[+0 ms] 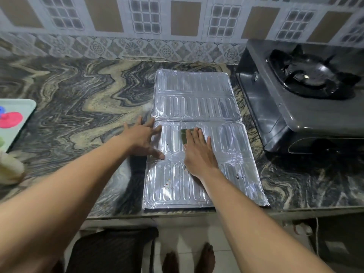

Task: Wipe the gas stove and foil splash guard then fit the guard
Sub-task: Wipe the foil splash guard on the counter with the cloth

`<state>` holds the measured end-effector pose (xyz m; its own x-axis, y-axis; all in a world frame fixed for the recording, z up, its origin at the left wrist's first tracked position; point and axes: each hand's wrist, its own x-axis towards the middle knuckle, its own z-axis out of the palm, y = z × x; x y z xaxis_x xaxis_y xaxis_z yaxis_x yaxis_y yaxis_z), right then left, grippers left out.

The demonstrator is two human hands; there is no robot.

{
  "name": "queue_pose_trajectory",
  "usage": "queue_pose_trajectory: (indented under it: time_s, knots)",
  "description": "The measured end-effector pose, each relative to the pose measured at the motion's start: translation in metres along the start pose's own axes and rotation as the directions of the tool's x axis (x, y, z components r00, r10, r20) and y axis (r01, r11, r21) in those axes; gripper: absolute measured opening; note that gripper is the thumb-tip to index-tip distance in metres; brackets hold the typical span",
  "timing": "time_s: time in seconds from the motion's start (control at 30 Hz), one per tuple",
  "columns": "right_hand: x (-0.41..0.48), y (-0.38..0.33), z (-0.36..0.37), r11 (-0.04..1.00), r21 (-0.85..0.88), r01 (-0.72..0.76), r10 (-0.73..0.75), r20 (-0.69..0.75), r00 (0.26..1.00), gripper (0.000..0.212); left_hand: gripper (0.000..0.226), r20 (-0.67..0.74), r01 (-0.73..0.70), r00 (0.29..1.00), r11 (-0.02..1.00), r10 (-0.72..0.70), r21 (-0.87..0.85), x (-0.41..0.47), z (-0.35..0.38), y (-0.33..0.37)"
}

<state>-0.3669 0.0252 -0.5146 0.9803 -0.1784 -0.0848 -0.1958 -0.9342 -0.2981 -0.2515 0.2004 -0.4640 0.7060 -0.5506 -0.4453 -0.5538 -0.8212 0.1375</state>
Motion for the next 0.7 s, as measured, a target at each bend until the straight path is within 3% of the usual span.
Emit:
queue_pose_trajectory:
  time_s: [0.27, 0.4, 0.7]
  knots:
    - [0.002, -0.003, -0.003, 1.0, -0.022, -0.019, 0.021, 0.048, 0.999, 0.067, 0.137, 0.011, -0.092, 0.996, 0.993, 0.091, 0.08, -0.013, 0.019, -0.02]
    - [0.006, -0.013, -0.006, 0.998, -0.053, -0.016, 0.018, 0.047, 0.999, 0.077, 0.14, 0.015, -0.087, 0.996, 0.994, 0.086, 0.072, -0.011, 0.024, -0.021]
    - [0.009, -0.034, 0.0, 0.972, -0.013, 0.234, -0.231, 0.11, 0.967, 0.085, 0.14, 0.025, -0.067, 0.998, 0.996, 0.065, 0.052, -0.014, 0.021, -0.016]
